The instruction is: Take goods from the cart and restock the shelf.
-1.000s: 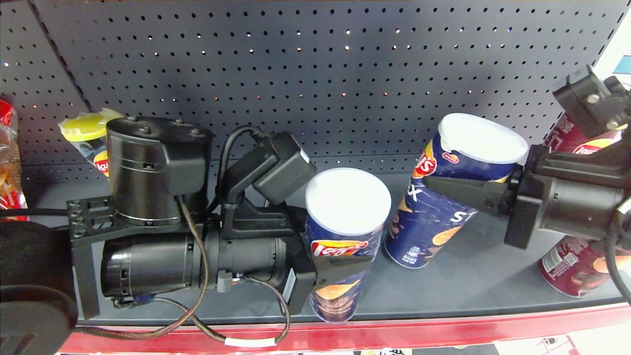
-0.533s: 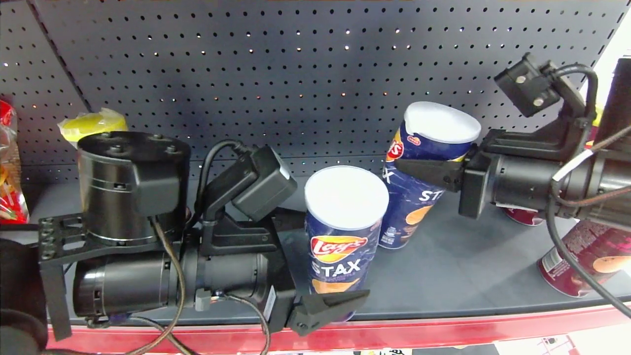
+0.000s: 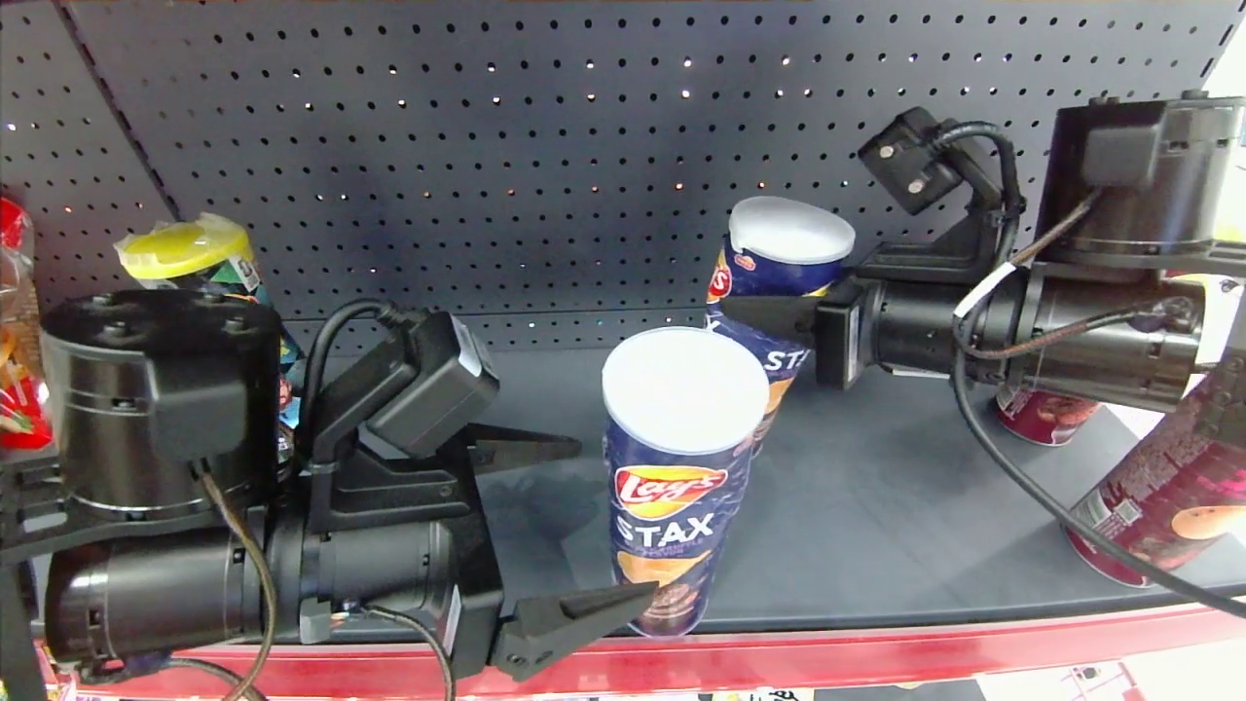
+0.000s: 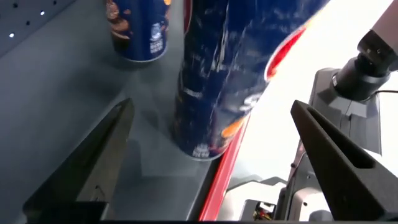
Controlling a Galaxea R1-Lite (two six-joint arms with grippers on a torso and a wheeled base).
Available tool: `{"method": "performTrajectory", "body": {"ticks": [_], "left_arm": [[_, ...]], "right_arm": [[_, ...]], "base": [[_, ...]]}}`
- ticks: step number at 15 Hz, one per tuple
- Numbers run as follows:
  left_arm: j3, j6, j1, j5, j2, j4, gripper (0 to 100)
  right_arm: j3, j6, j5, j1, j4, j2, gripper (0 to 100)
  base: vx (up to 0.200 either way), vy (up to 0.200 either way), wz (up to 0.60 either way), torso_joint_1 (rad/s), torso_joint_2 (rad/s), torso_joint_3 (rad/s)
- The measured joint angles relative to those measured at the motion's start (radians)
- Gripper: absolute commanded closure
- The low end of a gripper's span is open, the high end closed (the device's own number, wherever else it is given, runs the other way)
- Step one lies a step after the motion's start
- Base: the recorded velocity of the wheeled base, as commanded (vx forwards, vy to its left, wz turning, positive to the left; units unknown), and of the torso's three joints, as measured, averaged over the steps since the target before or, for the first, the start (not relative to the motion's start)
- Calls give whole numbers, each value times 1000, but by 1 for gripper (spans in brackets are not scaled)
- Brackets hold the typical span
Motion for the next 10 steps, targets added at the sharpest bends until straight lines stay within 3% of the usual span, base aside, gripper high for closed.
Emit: {"method": "performTrajectory", "body": {"ticks": [5,8,10], "left_arm": [[48,-4,37,-5,-39,-1,0],[72,-55,47,-4,-64,0,0],[77,-63,54,-4,-76,0,0]], "right_arm": [[-82,0,0,1,-1,88,100],[-114,0,0,2,-1,130,100],[-122,0,0,4,-4,146,100]], "base": [[0,0,0,0,0,0],[0,0,0,0,0,0],[0,0,0,0,0,0]]}}
